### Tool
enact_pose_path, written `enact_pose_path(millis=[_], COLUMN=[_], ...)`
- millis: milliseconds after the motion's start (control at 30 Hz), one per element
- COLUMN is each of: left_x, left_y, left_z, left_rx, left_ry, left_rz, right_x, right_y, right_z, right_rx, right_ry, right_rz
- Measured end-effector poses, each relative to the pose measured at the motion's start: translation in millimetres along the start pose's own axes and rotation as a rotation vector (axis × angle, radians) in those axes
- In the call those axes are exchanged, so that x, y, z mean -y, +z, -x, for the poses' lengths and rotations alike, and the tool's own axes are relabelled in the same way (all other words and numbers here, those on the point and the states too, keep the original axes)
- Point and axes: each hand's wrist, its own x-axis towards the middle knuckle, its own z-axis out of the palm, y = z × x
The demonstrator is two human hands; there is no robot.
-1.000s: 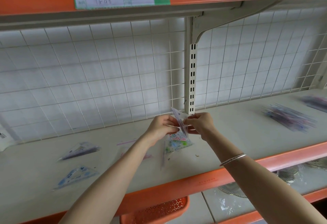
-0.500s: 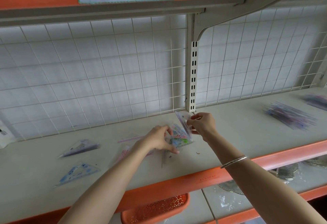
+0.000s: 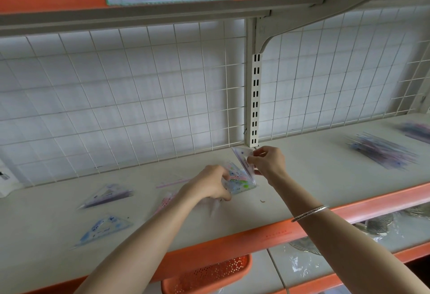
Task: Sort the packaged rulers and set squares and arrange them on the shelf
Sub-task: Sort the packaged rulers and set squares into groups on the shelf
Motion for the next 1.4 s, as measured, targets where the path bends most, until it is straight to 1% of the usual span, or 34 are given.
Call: enact_pose_path(millis=[67,233,367,467,533,667,767,933,1100,1167,1267,1300,1400], left_x=[0.5,14.4,26.5,33.2,33.8,32.3,31.8,28.8,27.1,27.4,28.4,27.3,23.1], left_y=[-5.5,-14.4,-28.5,-40.2,-44.6,-42.7,-36.4,-28.7,-25.2,-24.3,-24.7,-25.3,-25.6], left_z=[3.0,2.3,4.8,8.0,9.4,7.6,4.8,2.2,-2.0,-3.5,-1.8,-0.7,2.2], left_rx=[0.002,-0.037,-0.075,-0.099,-0.097,-0.124,-0.149,-0.140,-0.057,0.014,0.166,0.201,0.215], left_ry=[-0.019,-0.083,-0.129,-0.128,-0.114,-0.101,-0.081,-0.086,-0.127,-0.189,-0.269,-0.273,-0.263], left_rz=[0.112,0.244,0.435,0.513,0.577,0.806,0.960,1.067,1.253,1.337,1.468,1.478,1.471], right_x=[0.2,1.2,4.3,7.8,10.9,16.0,17.7,16.9,16.6,17.8,17.9,17.7,18.1], right_y=[0.0,3.4,6.3,9.8,12.7,19.5,23.2,26.0,21.3,20.2,21.4,22.2,23.4], right_z=[-0.2,0.5,3.9,8.1,12.8,24.1,29.2,27.2,24.6,23.0,22.7,23.3,25.7], right_rx=[0.004,0.035,0.128,0.210,0.249,0.290,0.320,0.313,0.321,0.321,0.304,0.289,0.259], right_ry=[-0.002,-0.011,-0.068,-0.145,-0.241,-0.388,-0.441,-0.467,-0.509,-0.539,-0.592,-0.612,-0.662], right_rz=[0.005,0.002,0.007,0.043,0.111,0.232,0.263,0.270,0.328,0.382,0.435,0.439,0.456])
